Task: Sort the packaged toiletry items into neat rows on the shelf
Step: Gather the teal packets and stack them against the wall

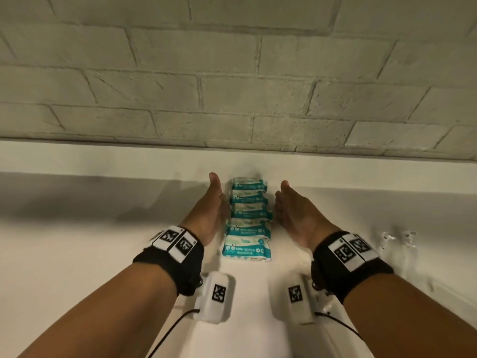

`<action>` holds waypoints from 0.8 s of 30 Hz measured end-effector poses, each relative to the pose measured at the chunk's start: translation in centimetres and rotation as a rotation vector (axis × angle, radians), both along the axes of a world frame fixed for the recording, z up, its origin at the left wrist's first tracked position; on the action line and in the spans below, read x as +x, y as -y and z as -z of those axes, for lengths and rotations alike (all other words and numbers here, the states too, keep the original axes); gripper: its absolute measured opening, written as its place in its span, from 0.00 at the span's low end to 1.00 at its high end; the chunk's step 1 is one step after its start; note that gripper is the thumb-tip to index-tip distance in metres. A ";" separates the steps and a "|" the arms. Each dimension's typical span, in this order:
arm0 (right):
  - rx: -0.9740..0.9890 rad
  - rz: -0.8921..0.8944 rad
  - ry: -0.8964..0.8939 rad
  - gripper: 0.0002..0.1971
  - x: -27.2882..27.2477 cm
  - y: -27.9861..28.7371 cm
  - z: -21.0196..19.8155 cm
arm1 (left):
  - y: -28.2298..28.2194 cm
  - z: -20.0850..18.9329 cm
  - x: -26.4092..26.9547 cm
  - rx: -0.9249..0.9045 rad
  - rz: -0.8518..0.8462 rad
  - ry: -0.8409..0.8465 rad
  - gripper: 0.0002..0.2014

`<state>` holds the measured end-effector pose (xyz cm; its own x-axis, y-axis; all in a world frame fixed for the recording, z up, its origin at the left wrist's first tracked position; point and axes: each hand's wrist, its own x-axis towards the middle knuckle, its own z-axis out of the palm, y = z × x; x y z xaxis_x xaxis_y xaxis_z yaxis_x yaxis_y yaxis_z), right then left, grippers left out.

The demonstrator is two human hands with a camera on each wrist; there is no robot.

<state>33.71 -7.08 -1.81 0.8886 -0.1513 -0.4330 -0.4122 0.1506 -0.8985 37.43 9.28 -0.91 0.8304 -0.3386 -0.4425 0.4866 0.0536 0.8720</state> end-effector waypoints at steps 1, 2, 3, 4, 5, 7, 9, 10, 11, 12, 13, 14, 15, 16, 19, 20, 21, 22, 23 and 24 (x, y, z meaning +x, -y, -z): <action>0.003 -0.001 0.002 0.33 -0.3 -0.2 0.1 | 0.1 0.1 -0.4 -0.008 -0.004 -0.007 0.32; -0.006 -0.006 -0.005 0.33 -0.4 -0.5 0.4 | 0.2 0.2 -0.8 -0.006 0.007 -0.005 0.30; -0.011 -0.017 -0.014 0.33 -0.5 -0.9 0.3 | 0.3 0.0 -1.1 -0.007 0.022 -0.004 0.29; -0.006 -0.024 -0.036 0.32 -0.5 -1.2 0.3 | 0.4 -0.1 -1.3 -0.019 0.035 -0.018 0.29; 0.016 -0.030 -0.064 0.32 -0.5 -1.7 0.0 | 0.5 -0.1 -1.3 -0.026 0.033 -0.032 0.30; 0.037 -0.028 -0.089 0.32 -0.3 -1.9 -0.1 | 0.6 -0.1 -1.3 -0.008 0.016 -0.021 0.31; 0.035 -0.031 -0.083 0.32 -0.2 -1.9 -0.3 | 0.6 -0.3 -1.4 0.008 -0.012 -0.008 0.29; 0.041 -0.035 -0.084 0.31 -0.4 -1.9 -0.5 | 0.6 -0.4 -1.4 0.017 -0.020 0.002 0.28; 0.052 -0.035 -0.087 0.31 -0.7 -1.8 -0.6 | 0.6 -0.6 -1.6 0.018 -0.020 0.008 0.28; 0.050 -0.045 -0.082 0.29 -0.9 -1.6 -0.5 | 0.7 -0.7 -1.9 0.018 -0.018 0.012 0.30; 0.040 -0.057 -0.064 0.26 -1.3 -1.5 -0.6 | 0.7 -0.9 -2.3 0.017 -0.019 0.014 0.31; 0.005 -0.093 -0.054 0.20 -1.7 -1.4 -0.7 | 0.6 -0.9 -2.5 0.006 -0.015 0.011 0.33; -0.050 -0.174 -0.049 0.15 -2.1 -1.4 -0.8 | 0.5 -0.9 -2.8 -0.001 -0.007 0.013 0.34; -0.133 -0.282 -0.053 0.14 -2.4 -1.5 -0.7 | 0.3 -1.0 -3.2 -0.007 -0.003 0.015 0.35; -0.498 -0.441 -0.121 0.24 -3.4 -1.6 -0.9 | -0.2 -1.0 -4.3 -0.030 -0.011 0.023 0.36; -0.601 -0.416 -0.131 0.23 -3.7 -1.6 -1.0 | -0.3 -1.0 -4.6 -0.047 -0.015 0.021 0.36; -0.585 -0.376 -0.140 0.21 -4.1 -1.7 -1.1 | -0.4 -0.6 -4.7 -0.068 -0.006 0.013 0.36; -0.482 -0.333 -0.151 0.20 -4.3 -1.8 -0.9 | -0.6 -0.1 -4.6 -0.088 0.008 0.005 0.36; -0.373 -0.290 -0.162 0.19 -4.5 -2.1 -0.7 | -0.8 0.2 -4.6 -0.103 0.026 -0.004 0.36; -0.306 -0.255 -0.167 0.19 -4.6 -2.3 -0.4 | -0.9 0.5 -4.5 -0.118 0.044 -0.018 0.36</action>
